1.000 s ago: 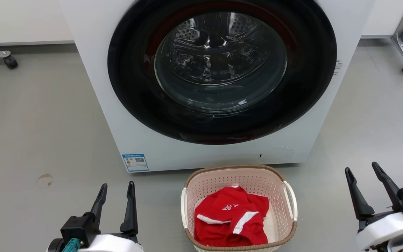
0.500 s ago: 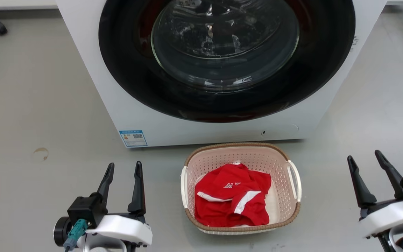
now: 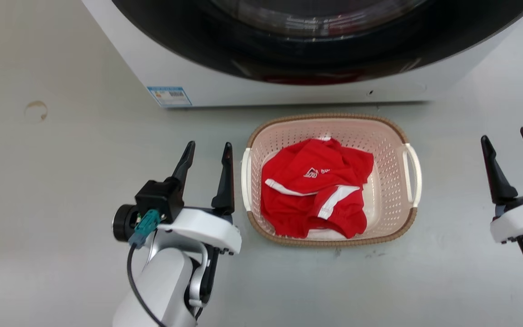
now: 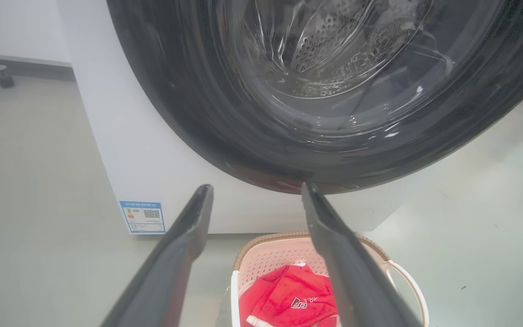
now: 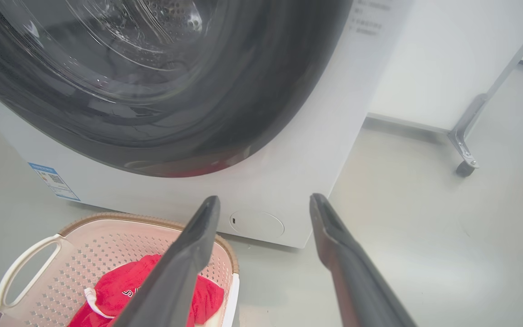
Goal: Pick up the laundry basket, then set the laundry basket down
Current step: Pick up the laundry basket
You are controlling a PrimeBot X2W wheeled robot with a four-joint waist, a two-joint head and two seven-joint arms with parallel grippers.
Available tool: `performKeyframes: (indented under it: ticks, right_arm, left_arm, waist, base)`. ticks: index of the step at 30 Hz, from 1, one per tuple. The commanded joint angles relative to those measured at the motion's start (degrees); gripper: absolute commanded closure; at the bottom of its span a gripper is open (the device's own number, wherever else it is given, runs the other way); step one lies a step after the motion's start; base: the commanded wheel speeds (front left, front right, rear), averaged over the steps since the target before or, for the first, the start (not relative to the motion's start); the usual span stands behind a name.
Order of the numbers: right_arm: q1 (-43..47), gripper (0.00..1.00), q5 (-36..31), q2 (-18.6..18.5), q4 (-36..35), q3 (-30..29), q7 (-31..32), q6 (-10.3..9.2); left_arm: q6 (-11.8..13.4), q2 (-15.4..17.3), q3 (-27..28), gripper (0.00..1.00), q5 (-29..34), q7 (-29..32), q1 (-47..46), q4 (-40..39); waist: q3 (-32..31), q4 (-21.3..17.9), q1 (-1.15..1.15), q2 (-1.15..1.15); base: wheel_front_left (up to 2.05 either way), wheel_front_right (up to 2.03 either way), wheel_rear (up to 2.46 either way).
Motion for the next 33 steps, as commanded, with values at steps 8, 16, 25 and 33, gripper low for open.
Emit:
performKeyframes:
  ticks: [8,16,25,33]
  right_arm:
    - [-9.6,0.00,0.4,-4.0,5.7,3.9,-0.8,0.25]
    - [-15.1,0.00,1.2,-4.2,13.2,7.5,-0.8,0.25]
    - [-18.3,0.00,2.6,-4.1,15.5,10.2,-0.8,0.25]
    - [-20.1,0.00,3.3,-4.8,15.9,11.4,-0.8,0.25]
  left_arm:
    - [3.8,0.4,-8.1,0.00,-6.1,-0.6,-13.0,6.2]
    - [6.1,0.4,-15.8,0.00,-14.4,-0.6,-20.6,14.3]
    - [7.2,0.4,-20.6,0.00,-20.0,-0.6,-24.7,19.2]
    - [7.9,0.4,-22.8,0.00,-22.3,-0.6,-27.3,21.9]
  waist:
    - [17.3,2.1,0.00,0.00]
    - [22.9,2.2,0.00,0.00]
    - [26.5,2.2,0.00,0.00]
    - [29.2,2.0,0.00,0.00]
  base:
    - [0.00,0.00,0.00]
    - [0.00,0.00,0.00]
    - [0.00,0.00,0.00]
    - [0.00,0.00,0.00]
